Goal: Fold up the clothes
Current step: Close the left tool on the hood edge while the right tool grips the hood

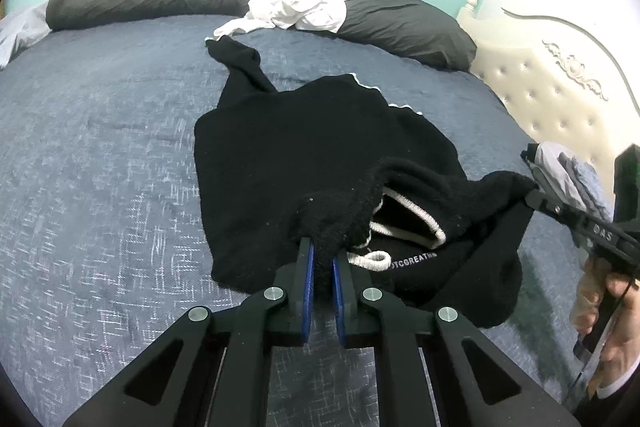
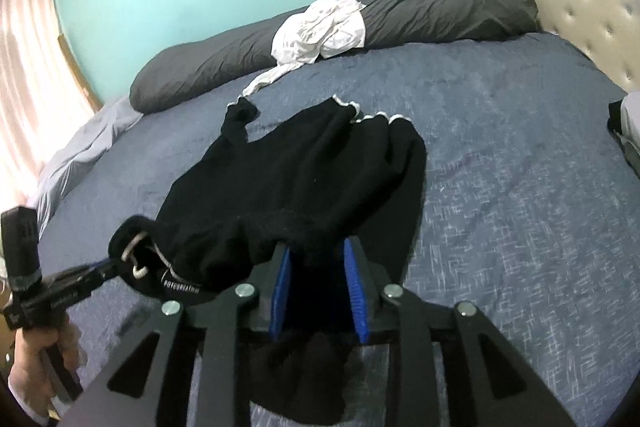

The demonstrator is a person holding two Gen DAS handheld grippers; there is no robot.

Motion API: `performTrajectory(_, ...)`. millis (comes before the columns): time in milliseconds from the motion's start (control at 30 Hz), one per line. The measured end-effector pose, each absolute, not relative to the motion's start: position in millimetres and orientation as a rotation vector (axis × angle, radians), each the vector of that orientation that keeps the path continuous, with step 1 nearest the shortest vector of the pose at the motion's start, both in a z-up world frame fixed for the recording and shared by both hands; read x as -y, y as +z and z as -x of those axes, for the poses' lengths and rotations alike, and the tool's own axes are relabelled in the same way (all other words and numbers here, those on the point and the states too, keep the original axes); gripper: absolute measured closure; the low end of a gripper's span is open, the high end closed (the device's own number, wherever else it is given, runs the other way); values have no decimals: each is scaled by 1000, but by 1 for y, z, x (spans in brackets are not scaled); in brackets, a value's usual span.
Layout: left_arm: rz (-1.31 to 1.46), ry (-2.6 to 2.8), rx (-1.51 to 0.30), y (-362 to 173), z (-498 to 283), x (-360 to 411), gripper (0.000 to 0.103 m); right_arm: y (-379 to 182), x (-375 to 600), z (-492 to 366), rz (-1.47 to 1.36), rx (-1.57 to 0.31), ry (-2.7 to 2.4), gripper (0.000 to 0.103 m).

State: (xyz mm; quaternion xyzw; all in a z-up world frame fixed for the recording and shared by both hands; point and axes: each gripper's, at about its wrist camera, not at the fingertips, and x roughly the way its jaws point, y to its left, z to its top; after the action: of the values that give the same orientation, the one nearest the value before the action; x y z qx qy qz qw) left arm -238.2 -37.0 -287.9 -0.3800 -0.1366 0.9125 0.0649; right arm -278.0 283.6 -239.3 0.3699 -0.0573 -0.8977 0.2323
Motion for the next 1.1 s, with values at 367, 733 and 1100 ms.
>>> performTrajectory(367,1147,2733,429,-289,239,37,94,-212,-255,267,-1035,-54,-2312,49)
performTrajectory(733,1144,2711,426,-289,238,36,94,-236,-169,279,-970,-652,-2122,48)
performTrajectory(1100,1143,2694,425,-289,238,34,94,-263,-148,295,-945,-915,-1991,48)
